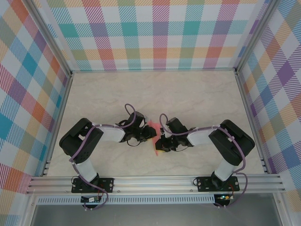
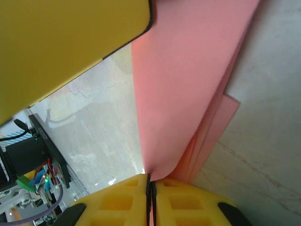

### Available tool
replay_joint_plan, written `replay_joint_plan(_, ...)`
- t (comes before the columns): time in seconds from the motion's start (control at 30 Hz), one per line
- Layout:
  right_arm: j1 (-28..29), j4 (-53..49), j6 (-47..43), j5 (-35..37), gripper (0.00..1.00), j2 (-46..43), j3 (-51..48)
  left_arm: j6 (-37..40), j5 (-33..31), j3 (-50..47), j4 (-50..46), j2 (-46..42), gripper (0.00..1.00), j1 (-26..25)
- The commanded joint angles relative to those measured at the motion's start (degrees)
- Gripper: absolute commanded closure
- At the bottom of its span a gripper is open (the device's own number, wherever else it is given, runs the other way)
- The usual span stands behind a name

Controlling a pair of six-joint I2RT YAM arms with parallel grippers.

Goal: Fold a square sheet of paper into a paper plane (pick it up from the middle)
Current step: Fold the wing for the fifth time at the center of the table.

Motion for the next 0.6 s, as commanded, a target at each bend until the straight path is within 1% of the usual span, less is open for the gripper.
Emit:
replay_joint_plan(0.0,1.6,-3.1,2.9,-0.4,0.87,-0.4,-2.4,-0.5,-0.9,-0.4,-4.1,2.4,0.74,-0.6)
replay_joint_plan(0.13,2.1,-2.2,3.8,0.0,0.87,-0.7,-3.3,-0.5,-0.9,-0.5,-4.3,2.4,0.74,-0.6)
replay_joint_plan(0.37,2.3,-4.2,5.8,3.0,0.92,-0.9,-4.9,-0.4,-0.9,-0.5,-4.4,2.4,0.74,-0.6)
replay_joint_plan(0.57,2.3,-4.6,6.5,4.1,0.94,-2.3,-6.2,-0.4,-1.0,-0.4,-4.6,2.5,0.74,-0.6)
